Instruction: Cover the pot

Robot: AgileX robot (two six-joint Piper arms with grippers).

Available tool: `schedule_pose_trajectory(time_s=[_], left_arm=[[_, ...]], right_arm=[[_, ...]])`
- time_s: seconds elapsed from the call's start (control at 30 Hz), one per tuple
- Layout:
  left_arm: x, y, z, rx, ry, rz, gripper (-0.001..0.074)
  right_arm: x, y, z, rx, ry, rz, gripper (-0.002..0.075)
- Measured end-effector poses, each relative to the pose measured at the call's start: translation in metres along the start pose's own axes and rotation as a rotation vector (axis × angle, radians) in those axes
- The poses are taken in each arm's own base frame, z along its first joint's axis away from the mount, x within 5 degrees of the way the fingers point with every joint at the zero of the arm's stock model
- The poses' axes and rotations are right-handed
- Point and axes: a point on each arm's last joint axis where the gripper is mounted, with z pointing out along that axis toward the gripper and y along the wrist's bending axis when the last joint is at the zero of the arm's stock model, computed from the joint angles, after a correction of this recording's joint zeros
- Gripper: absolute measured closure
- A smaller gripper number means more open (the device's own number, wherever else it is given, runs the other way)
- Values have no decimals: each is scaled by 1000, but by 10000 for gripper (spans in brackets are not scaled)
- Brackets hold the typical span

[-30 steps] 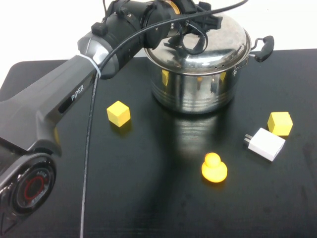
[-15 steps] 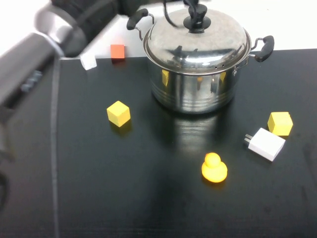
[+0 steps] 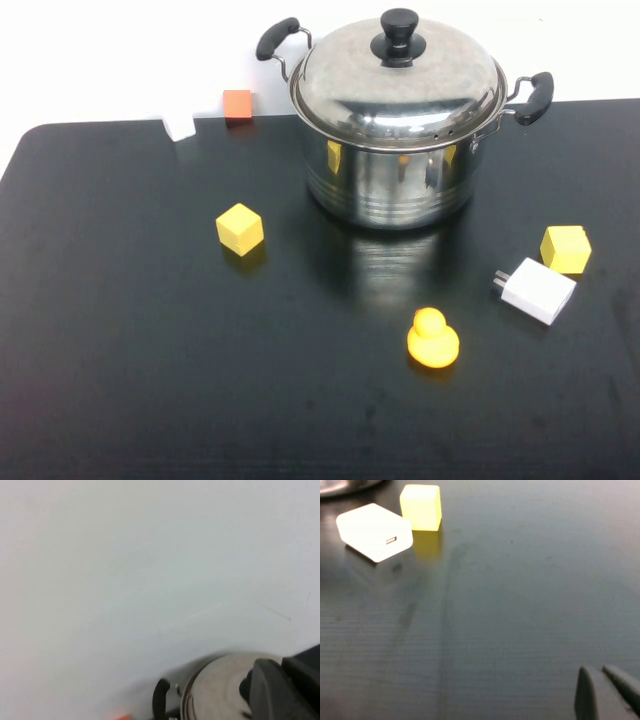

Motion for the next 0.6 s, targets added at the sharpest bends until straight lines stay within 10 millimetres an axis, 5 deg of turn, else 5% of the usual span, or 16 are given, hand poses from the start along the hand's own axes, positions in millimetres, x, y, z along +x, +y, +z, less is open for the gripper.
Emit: schedule_pose_trajectory(time_s=[0.33,0.6], left_arm=[[-7,19,-108,-32,103,-35,735],[46,22,-159,-20,102,-56,735]], right_arm=[[0,0,0,0,0,0,728],[0,0,0,0,0,0,728]])
